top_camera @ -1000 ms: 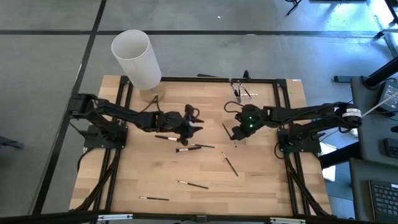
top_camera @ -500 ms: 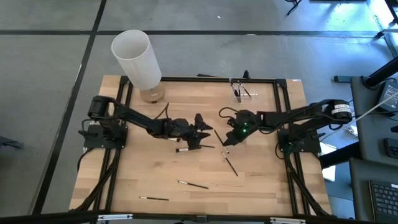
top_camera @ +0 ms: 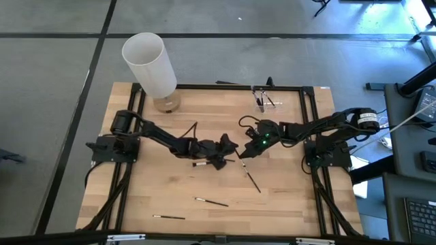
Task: Put items in baskets/containers
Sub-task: Put the eyeshadow brush into the middle of the transparent organizer
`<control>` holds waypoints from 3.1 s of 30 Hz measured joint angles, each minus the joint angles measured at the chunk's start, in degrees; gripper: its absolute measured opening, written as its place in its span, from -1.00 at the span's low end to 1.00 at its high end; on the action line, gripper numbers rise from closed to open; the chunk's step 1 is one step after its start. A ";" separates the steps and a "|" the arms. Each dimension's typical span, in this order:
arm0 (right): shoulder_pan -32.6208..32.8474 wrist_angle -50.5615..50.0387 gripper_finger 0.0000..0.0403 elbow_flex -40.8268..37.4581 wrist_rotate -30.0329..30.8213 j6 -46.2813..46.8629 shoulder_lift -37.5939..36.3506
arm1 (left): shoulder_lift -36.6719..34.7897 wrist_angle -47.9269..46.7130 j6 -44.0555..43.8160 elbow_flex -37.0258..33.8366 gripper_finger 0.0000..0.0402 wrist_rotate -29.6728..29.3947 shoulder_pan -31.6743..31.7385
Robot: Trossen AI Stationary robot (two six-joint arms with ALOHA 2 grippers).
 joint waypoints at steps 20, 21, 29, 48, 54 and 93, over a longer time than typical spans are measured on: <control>-0.04 0.18 -0.84 0.00 1.45 -3.74 -0.02 | -0.64 -3.51 0.02 0.25 -0.90 -5.48 -0.31; -0.11 0.31 -0.84 -0.03 2.06 -4.36 -0.02 | -0.64 -3.70 -0.41 0.25 -0.89 -5.83 -0.31; -3.00 4.52 -0.66 0.53 -3.57 -9.59 -2.23 | -0.81 -4.36 -14.95 0.33 -0.89 -1.03 2.70; 0.25 -9.67 -0.38 0.64 38.85 -49.10 -28.01 | -2.70 -3.72 -67.94 0.21 -0.89 31.76 15.95; 5.34 5.06 -0.38 -7.18 43.90 -46.76 -25.93 | -2.14 -3.08 -80.01 0.26 -0.89 37.44 19.57; 5.07 37.49 -0.25 -10.69 26.49 -56.80 -8.57 | -2.02 3.58 -80.85 0.25 -0.88 57.36 16.90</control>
